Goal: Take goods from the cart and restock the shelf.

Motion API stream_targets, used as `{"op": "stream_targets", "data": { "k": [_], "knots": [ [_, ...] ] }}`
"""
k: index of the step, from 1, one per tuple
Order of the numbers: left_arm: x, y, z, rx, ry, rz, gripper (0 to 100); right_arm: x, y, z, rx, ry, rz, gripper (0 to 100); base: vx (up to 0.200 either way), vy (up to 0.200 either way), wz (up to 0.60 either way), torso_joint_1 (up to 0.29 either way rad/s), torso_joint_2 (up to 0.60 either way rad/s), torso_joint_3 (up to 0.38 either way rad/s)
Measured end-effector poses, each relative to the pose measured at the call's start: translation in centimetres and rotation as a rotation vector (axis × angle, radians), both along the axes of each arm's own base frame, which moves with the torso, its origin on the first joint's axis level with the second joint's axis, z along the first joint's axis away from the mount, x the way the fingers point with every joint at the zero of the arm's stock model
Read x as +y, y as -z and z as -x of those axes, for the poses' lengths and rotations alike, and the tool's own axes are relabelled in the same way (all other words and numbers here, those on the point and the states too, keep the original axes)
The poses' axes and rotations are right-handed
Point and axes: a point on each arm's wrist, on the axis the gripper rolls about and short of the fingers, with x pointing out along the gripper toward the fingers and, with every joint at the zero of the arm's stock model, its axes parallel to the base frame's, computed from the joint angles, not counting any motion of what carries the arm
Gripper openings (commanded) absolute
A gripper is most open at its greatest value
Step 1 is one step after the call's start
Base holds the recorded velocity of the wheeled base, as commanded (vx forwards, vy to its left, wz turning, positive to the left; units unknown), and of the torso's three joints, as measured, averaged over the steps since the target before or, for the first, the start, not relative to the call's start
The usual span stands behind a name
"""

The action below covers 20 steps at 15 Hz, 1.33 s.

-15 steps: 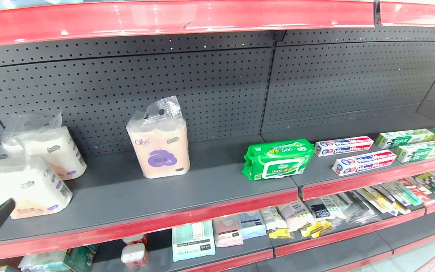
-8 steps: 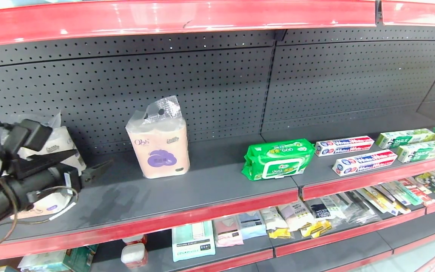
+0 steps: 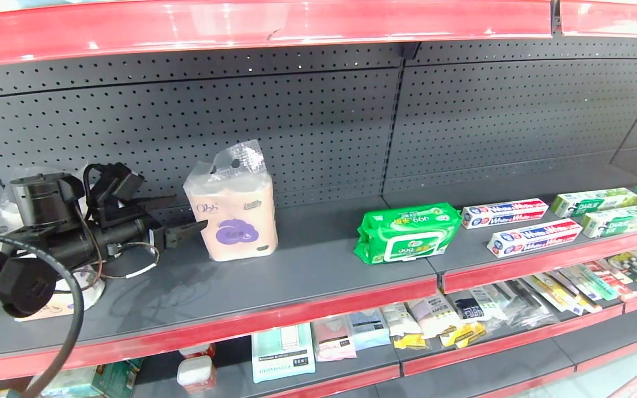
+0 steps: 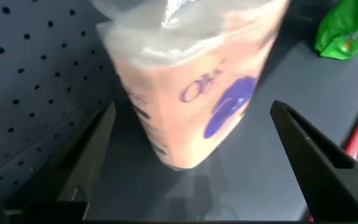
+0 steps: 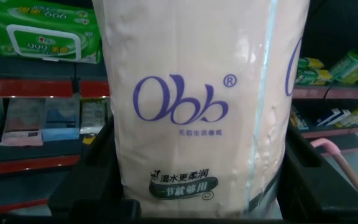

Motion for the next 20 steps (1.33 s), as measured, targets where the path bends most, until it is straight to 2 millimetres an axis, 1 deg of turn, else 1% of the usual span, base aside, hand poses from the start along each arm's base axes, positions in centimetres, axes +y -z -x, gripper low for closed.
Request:
{"op": "stream_targets", "data": {
  "k": [3,9,15,20],
  "knots": [
    [1.1,0.3,-1.3,0.019,0.011,0.011,100,-0.1,-0.1,-0.5,0.007,0.008,0.001,0,0.000,0.000,0.00,0.000,0.00,0.000],
    [1.8,0.5,-1.8,0.028,0.081,0.029,100,-0.3,-0.5,-1.8,0.005,0.025,0.003,0,0.000,0.000,0.00,0.000,0.00,0.000],
    [2.7,0.7,-3.7,0.002,0.173,0.055,100,-0.3,-0.4,-2.1,0.019,0.029,0.002,0,0.000,0.000,0.00,0.000,0.00,0.000],
    [3.0,1.1,-5.2,-0.015,0.212,0.061,100,-0.3,-0.4,-2.3,0.025,0.032,0.002,0,0.000,0.000,0.00,0.000,0.00,0.000]
  ]
}}
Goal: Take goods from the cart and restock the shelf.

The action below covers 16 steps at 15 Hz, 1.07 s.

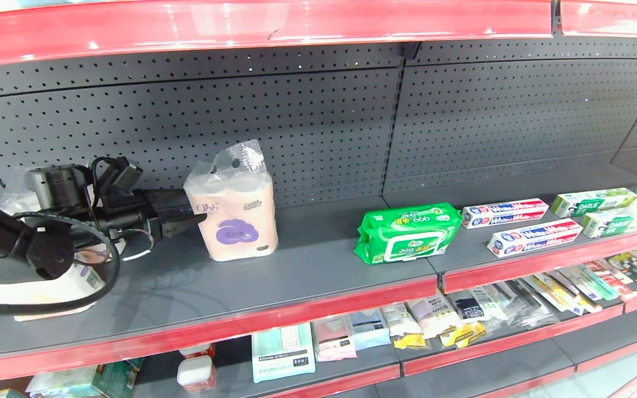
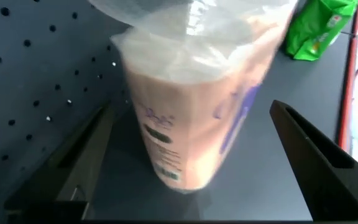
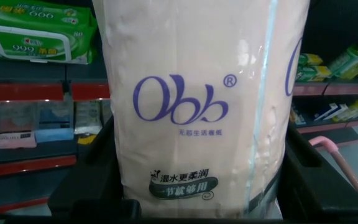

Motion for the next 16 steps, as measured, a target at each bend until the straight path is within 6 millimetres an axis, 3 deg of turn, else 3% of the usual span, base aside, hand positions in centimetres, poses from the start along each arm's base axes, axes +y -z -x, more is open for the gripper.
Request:
{"op": "stream_targets", "data": {
  "k": [5,16],
  "knots": [
    [0.0,0.5,-1.4,-0.011,0.045,0.009,100,-0.1,0.0,-0.1,0.004,0.014,0.002,0,0.000,0.000,0.00,0.000,0.00,0.000],
    [-2.3,1.9,-5.0,-0.039,0.187,0.028,100,-0.1,0.1,-0.3,0.022,0.017,0.036,0,0.000,0.000,0.00,0.000,0.00,0.000]
  ]
}}
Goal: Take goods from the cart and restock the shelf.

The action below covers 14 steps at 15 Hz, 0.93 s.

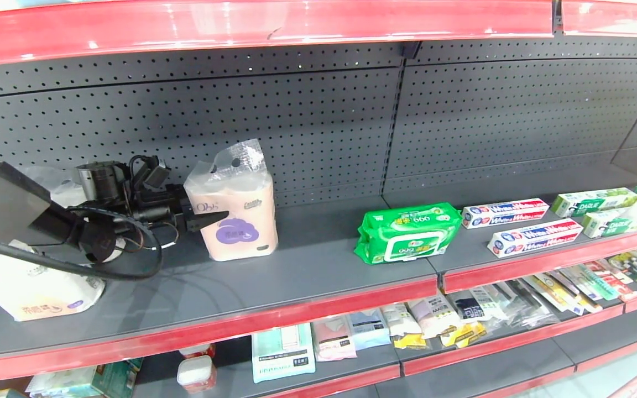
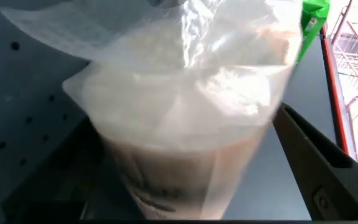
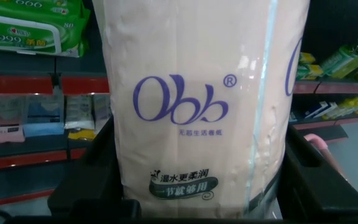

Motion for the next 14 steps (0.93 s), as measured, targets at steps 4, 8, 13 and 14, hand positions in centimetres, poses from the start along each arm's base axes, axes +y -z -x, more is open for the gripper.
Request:
{"op": "stream_targets", "data": {
  "k": [4,8,13,14],
  "knots": [
    [-0.9,0.1,-0.6,0.050,0.019,0.038,100,0.0,0.1,0.0,0.005,0.008,0.004,0,0.000,0.000,0.00,0.000,0.00,0.000],
    [-1.8,-0.2,-1.0,0.046,0.036,0.044,100,0.0,0.2,-0.2,0.012,0.007,0.002,0,0.000,0.000,0.00,0.000,0.00,0.000],
    [-2.1,0.3,-1.2,0.034,0.043,0.036,0,-0.1,0.3,-0.3,0.022,0.008,0.001,0,0.000,0.000,0.00,0.000,0.00,0.000],
    [-2.1,0.5,-1.2,0.032,0.043,0.034,0,-0.1,0.3,-0.3,0.022,0.008,0.000,0,0.000,0.000,0.00,0.000,0.00,0.000]
  ]
}}
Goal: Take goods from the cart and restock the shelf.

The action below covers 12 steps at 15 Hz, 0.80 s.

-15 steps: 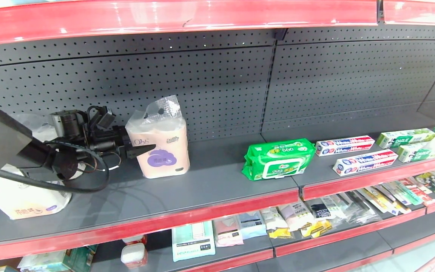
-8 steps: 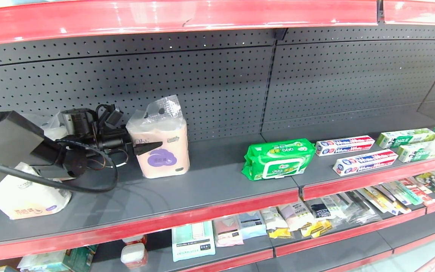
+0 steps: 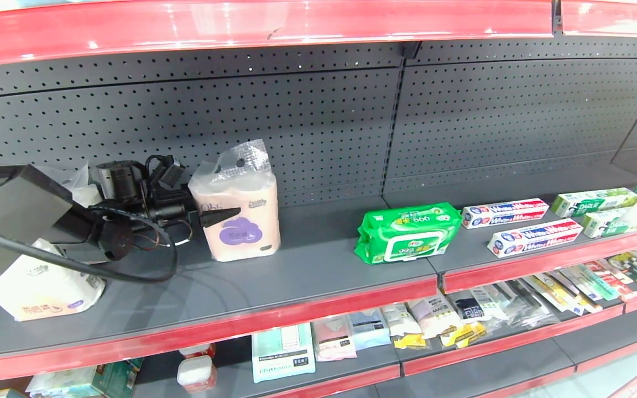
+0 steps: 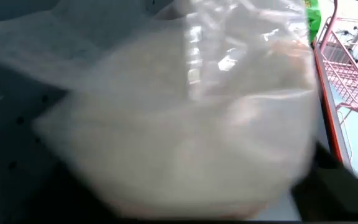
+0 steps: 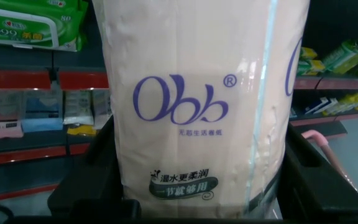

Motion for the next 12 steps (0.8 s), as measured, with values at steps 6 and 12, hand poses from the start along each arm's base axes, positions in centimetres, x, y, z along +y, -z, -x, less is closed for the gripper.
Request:
{"op": "stream_targets", "data": {
  "k": [6,12],
  "knots": [
    [0.2,1.0,1.5,-0.050,-0.009,-0.021,0,0.0,0.0,0.1,-0.005,-0.001,0.000,0,0.000,0.000,0.00,0.000,0.00,0.000],
    [1.8,-0.2,5.2,-0.039,-0.058,-0.013,0,0.0,-0.2,0.3,-0.017,0.000,0.004,0,0.000,0.000,0.00,0.000,0.00,0.000]
  ]
}}
